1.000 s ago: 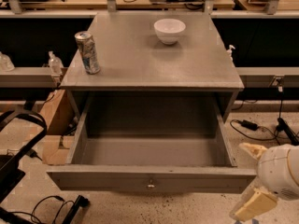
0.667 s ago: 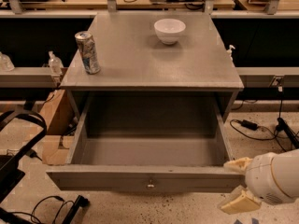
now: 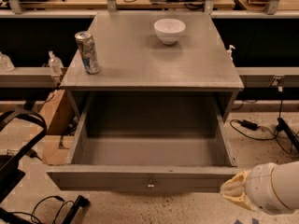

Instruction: Close top drawer

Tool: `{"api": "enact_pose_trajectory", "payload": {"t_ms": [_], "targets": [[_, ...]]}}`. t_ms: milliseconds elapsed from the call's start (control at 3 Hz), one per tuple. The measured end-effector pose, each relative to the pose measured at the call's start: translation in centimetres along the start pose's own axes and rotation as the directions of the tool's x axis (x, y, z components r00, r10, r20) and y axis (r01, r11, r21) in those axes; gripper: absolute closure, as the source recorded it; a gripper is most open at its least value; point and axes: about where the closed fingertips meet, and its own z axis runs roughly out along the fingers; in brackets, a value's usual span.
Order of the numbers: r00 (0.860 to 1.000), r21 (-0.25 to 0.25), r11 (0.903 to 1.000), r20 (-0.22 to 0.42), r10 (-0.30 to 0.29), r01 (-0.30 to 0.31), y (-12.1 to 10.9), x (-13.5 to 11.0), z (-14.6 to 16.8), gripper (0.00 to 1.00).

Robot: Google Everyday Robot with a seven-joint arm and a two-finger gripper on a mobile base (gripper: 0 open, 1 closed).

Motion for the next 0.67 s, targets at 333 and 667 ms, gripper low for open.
{"api": "enact_pose_trajectory", "payload": {"t_ms": [333,667], "targets": [[0.999,-0.052,0.9983,0.033,-0.026,0.027,0.9,-0.8,4.0,1.00],[0.995,-0.090,0.9939,0.078,-0.057,0.064,0.7,-2.0,9.6,1.00]]}}
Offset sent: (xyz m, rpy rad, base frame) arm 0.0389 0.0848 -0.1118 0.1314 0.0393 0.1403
